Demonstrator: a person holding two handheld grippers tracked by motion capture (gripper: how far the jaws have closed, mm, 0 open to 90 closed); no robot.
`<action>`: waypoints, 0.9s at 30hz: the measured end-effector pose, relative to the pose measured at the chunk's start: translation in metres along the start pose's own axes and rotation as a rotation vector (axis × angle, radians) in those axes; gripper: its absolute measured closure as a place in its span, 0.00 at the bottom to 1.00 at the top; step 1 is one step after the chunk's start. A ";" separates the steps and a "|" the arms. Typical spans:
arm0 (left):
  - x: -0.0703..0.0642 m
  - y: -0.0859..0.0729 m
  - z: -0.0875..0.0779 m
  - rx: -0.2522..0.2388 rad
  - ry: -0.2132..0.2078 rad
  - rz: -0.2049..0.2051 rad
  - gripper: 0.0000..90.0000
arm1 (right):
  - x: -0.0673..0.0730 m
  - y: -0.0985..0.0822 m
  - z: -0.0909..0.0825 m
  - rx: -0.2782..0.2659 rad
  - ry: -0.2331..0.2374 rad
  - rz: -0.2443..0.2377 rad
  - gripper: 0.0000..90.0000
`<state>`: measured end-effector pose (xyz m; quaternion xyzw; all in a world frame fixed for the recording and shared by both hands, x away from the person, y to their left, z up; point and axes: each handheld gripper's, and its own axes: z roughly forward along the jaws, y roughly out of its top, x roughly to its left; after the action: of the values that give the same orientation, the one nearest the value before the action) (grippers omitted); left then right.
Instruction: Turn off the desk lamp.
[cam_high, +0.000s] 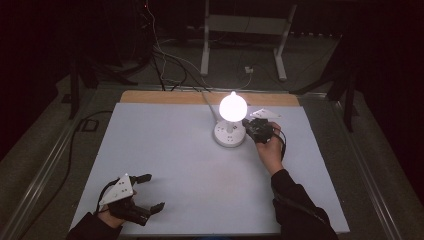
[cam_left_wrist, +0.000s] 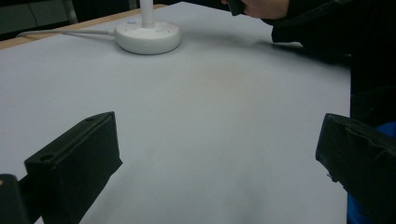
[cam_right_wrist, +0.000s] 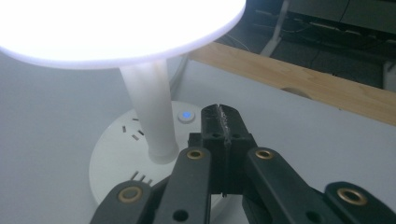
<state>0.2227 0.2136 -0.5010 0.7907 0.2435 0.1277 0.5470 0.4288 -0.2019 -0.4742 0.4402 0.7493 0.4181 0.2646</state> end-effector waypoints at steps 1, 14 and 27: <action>0.000 0.000 0.000 -0.003 -0.001 -0.001 0.00 | 0.000 0.001 0.000 -0.001 -0.001 -0.004 1.00; 0.000 0.000 0.000 -0.002 -0.001 -0.005 0.00 | 0.002 -0.009 0.009 0.028 -0.002 -0.007 1.00; 0.000 0.000 0.000 0.000 0.000 0.000 0.00 | 0.007 -0.025 0.020 0.068 0.007 -0.010 1.00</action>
<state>0.2223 0.2139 -0.5010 0.7906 0.2436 0.1275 0.5471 0.4300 -0.1946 -0.5057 0.4437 0.7662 0.3925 0.2491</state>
